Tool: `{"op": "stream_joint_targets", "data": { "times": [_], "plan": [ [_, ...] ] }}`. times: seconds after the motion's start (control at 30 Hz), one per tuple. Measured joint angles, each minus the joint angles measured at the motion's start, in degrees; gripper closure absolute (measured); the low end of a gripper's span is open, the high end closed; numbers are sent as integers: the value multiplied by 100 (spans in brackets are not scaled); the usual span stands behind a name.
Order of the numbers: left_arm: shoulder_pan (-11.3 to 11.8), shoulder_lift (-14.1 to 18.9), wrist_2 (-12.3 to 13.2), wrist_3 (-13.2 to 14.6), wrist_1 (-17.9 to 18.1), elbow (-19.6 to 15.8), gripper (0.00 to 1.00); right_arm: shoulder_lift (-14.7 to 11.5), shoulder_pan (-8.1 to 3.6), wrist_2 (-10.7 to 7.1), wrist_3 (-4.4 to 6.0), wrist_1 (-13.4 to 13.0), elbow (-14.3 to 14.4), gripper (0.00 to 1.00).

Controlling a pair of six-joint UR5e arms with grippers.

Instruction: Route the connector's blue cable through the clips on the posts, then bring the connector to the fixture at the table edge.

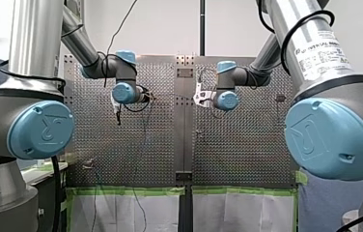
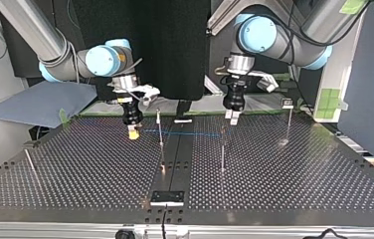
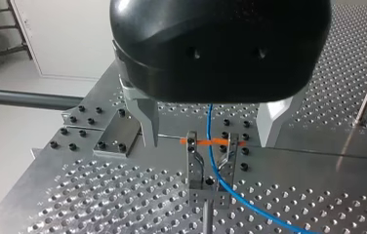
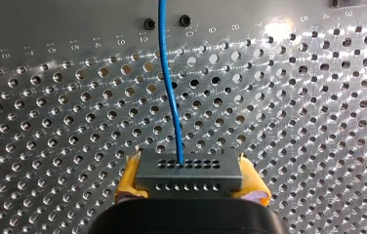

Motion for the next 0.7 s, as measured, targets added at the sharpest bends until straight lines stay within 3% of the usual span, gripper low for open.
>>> {"op": "stream_joint_targets", "data": {
  "times": [0.7],
  "plan": [
    [-9,-1,-133,2,-89,-8,0,1,-21,-6,4,11,0,100]
  ]
}}
